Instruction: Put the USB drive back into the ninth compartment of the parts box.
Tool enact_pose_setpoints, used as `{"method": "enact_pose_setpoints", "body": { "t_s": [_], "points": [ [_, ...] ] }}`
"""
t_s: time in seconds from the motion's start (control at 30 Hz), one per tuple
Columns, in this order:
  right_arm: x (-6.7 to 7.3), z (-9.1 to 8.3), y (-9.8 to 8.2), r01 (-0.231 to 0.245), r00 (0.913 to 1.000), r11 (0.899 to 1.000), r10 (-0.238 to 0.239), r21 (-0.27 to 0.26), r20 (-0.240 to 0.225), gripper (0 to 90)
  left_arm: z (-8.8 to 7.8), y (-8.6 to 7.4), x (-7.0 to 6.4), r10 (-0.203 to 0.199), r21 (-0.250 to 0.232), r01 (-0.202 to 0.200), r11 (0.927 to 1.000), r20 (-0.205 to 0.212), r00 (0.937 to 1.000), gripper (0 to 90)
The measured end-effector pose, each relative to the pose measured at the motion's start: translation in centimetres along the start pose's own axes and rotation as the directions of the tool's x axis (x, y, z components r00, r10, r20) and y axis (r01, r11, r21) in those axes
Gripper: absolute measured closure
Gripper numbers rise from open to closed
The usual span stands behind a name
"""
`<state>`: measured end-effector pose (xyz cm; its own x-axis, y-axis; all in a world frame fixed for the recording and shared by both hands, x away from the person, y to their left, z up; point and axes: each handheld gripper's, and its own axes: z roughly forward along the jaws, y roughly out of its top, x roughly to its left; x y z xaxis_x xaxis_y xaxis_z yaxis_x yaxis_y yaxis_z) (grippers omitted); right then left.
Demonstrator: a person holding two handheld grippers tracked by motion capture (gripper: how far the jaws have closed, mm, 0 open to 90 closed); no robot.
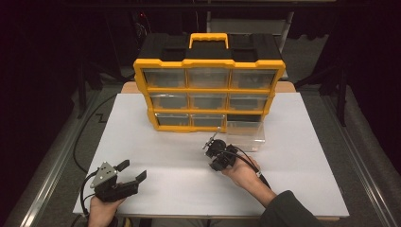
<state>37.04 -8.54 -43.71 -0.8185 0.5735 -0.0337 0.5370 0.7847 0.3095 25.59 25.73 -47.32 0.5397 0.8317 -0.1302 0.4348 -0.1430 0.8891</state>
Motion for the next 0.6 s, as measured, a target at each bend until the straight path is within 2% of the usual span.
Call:
{"method": "enact_pose_setpoints", "body": {
  "t_s": [0.27, 0.37, 0.6],
  "points": [
    [0.1, -0.2, -0.1, 0.016, 0.9997, 1.0, -0.016, -0.011, -0.017, 79.3, 0.0, 0.0, 0.0, -0.001, 0.001, 0.001, 1.0, 0.0, 1.0, 21.0],
    [0.2, -0.8, -0.2, 0.007, 0.9991, 0.999, -0.008, -0.045, -0.04, 79.3, 0.0, 0.0, 0.0, 0.0, 0.001, 0.0, 1.0, 0.001, 1.0, 21.0],
    [0.1, -1.4, -0.6, -0.003, 0.9986, 0.998, -0.001, -0.067, -0.053, 79.3, 0.0, 0.0, 0.0, -0.002, 0.0, 0.002, 1.0, 0.001, 1.0, 21.0]
  ]
}}
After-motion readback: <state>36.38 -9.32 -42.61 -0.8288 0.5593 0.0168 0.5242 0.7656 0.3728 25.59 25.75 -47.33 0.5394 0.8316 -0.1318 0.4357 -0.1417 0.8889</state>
